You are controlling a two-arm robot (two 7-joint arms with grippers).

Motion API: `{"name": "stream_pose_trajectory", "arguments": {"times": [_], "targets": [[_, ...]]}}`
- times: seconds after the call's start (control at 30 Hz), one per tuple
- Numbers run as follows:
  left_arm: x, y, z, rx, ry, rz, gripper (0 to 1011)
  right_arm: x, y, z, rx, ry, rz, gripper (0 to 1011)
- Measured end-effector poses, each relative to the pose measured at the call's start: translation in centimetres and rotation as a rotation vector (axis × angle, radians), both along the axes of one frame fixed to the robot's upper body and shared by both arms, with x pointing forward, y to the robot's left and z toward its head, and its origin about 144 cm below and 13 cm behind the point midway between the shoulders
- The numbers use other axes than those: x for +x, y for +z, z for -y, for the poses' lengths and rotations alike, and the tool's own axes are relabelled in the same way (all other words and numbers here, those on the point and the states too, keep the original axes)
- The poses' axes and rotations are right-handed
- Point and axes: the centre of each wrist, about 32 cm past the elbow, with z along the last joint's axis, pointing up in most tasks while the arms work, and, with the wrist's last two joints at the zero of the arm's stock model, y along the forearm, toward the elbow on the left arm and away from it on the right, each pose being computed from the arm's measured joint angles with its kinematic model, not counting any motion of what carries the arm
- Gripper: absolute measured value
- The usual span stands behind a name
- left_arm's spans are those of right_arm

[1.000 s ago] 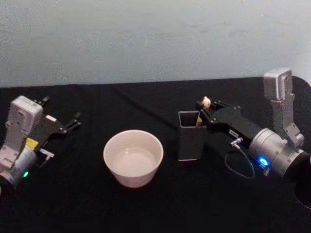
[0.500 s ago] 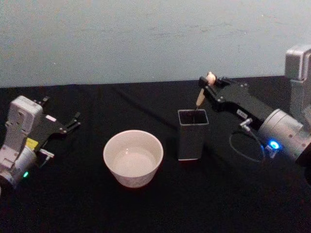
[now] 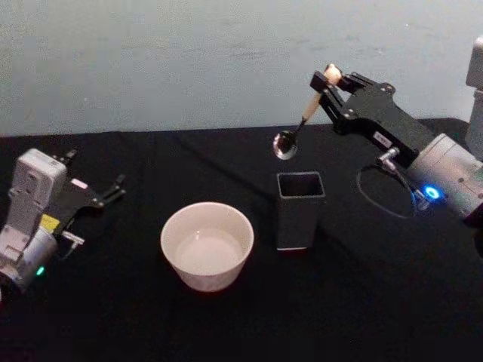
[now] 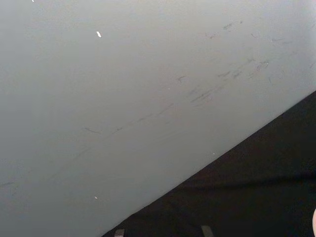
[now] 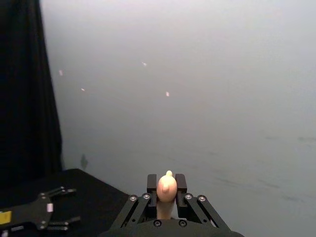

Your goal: Pick up the stirring spoon with one hand, stir inside the cup, then place it back in its original position.

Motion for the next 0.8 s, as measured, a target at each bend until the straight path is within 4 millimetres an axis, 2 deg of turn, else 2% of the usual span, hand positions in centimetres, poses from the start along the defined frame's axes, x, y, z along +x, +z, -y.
{"name": "stream_pose_trajectory", "arguments": {"times": [0.37,0.8], "targets": [[0.0,0.0,0.0,0.0,0.0,0.0,1001,1.8,-1.8,-1.6,-0.022,0.172,0.039,213],[0.0,0.0,0.0,0.0,0.0,0.0,1001,2.7,-4.8,-3.6,-0.07,0.33,0.028,213]]}}
